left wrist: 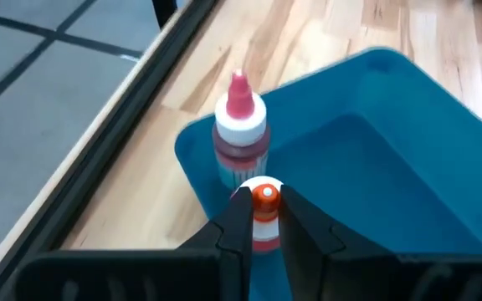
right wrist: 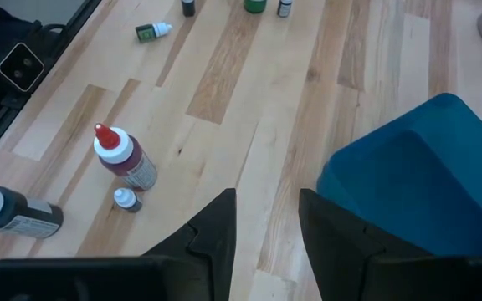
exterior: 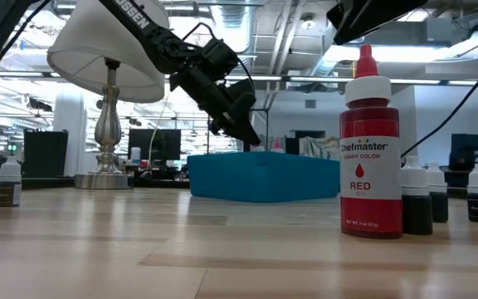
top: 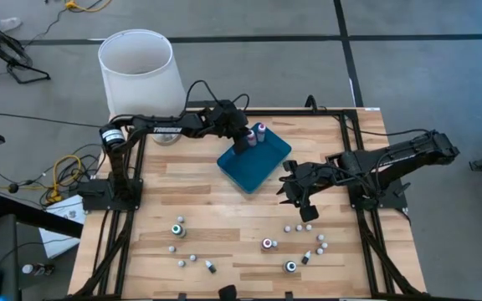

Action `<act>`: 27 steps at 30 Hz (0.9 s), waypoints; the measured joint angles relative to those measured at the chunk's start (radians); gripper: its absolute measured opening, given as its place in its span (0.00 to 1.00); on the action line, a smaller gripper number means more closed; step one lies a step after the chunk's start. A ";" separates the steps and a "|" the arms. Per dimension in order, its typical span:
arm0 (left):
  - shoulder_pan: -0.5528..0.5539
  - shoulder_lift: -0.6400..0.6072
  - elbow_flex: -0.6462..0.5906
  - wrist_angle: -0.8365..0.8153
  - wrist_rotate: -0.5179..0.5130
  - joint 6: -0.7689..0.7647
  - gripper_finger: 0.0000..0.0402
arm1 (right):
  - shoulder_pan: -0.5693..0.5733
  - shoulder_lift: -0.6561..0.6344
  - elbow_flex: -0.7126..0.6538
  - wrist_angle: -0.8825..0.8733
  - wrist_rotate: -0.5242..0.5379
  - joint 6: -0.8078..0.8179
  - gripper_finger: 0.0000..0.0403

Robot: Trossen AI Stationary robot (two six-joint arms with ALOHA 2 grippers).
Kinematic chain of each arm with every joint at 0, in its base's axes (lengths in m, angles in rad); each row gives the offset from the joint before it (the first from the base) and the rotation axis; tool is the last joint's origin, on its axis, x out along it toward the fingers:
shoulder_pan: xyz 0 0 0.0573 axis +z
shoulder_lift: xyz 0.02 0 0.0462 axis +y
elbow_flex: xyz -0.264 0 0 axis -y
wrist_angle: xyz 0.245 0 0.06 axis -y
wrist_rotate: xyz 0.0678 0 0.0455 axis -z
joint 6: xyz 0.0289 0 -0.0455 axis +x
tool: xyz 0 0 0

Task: Pick & Place food coloring
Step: Put the large orange food coloring bottle into the blue container, then put the large red food coloring bottle into the blue container

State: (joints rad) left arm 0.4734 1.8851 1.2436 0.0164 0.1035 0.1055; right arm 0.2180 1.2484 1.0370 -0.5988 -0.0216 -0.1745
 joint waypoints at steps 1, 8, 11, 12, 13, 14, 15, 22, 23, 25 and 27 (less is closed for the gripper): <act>0.002 0.000 0.000 0.000 0.001 -0.001 0.09 | 0.000 0.000 0.000 0.000 0.000 -0.002 0.30; 0.004 -0.001 0.003 -0.002 -0.003 0.006 0.12 | 0.000 0.000 0.000 0.000 0.000 -0.006 0.30; 0.004 -0.001 0.003 -0.001 -0.004 0.018 0.15 | 0.000 0.000 0.000 0.000 0.000 -0.007 0.30; 0.004 0.000 0.003 0.001 -0.004 0.018 0.16 | 0.000 0.000 0.000 0.000 0.000 -0.007 0.30; 0.004 0.000 0.003 0.002 -0.005 0.018 0.17 | 0.000 0.000 0.000 0.000 0.000 -0.007 0.30; 0.004 0.000 0.003 0.002 -0.005 0.017 0.19 | 0.000 0.000 0.000 0.000 0.000 -0.007 0.30; 0.004 0.000 0.003 0.003 -0.005 0.017 0.20 | 0.000 0.000 0.000 0.000 0.000 -0.007 0.30; 0.004 0.000 0.003 0.010 -0.006 0.017 0.30 | 0.000 0.000 0.000 0.000 0.000 -0.002 0.30; 0.004 0.000 0.003 0.010 -0.006 0.016 0.30 | 0.000 0.000 0.000 0.000 0.000 -0.002 0.30; 0.004 0.000 0.003 0.008 -0.005 0.010 0.31 | 0.000 0.000 0.000 0.000 0.000 -0.001 0.30; 0.004 -0.005 0.003 -0.021 0.010 0.010 0.31 | -0.002 0.000 0.000 -0.009 0.002 0.002 0.30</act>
State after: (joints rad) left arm 0.4778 1.8801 1.2469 -0.0042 0.1134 0.1150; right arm 0.2160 1.2480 1.0370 -0.6077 -0.0198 -0.1730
